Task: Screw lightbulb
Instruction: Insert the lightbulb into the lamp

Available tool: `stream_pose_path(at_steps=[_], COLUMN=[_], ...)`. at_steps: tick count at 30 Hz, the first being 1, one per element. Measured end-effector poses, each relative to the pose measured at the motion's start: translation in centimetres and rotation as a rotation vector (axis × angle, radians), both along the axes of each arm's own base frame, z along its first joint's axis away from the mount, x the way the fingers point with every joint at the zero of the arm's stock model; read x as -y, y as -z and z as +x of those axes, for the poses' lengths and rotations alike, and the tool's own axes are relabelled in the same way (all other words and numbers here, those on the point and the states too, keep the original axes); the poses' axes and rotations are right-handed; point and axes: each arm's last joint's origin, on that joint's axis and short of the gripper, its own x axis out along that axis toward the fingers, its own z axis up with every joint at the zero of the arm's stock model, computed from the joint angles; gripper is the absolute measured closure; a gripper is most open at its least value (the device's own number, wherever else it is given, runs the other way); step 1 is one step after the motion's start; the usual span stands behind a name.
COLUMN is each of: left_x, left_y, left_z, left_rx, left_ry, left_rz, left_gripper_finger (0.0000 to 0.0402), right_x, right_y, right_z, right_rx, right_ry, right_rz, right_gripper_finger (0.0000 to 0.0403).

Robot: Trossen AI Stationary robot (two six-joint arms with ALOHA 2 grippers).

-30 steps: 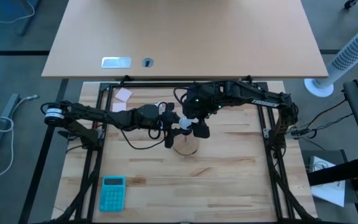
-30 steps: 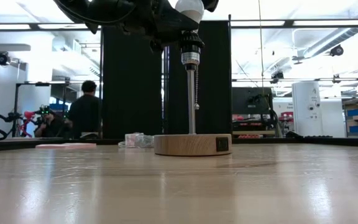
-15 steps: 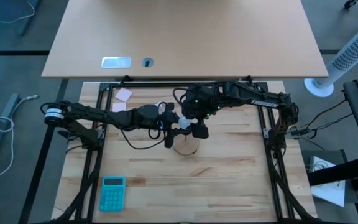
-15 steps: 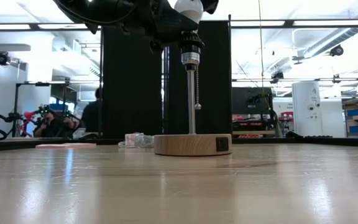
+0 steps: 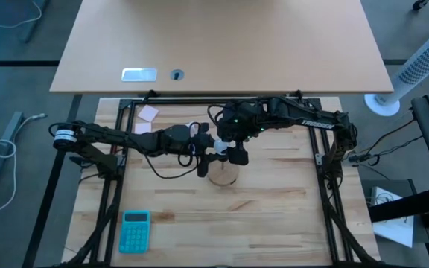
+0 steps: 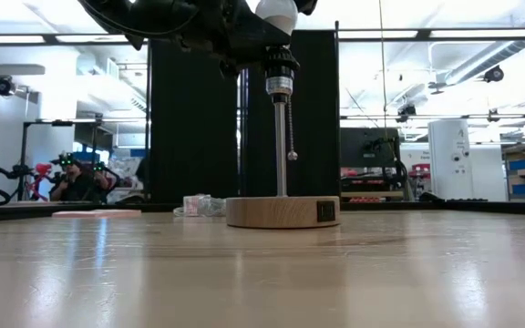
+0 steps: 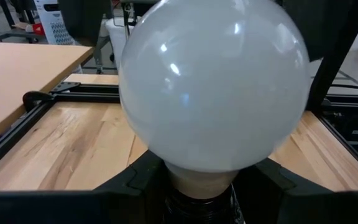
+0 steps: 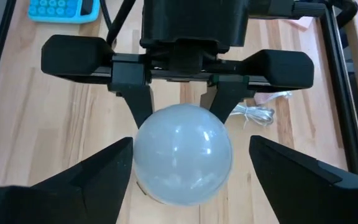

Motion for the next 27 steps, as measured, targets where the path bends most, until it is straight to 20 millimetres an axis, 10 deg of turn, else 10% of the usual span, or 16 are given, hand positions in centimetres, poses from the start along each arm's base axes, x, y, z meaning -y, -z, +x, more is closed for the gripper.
stream_pose_path(at_steps=[27], left_x=[0.02], left_y=[0.0], left_z=[0.01], left_rx=[0.0], left_ry=[0.002], left_rz=[0.001], left_gripper_finger=[0.0255], right_x=[-0.18], right_y=[0.26], right_z=[0.61], right_rx=[0.038], right_ry=[-0.01], right_rz=[0.018], right_gripper_finger=[0.0103])
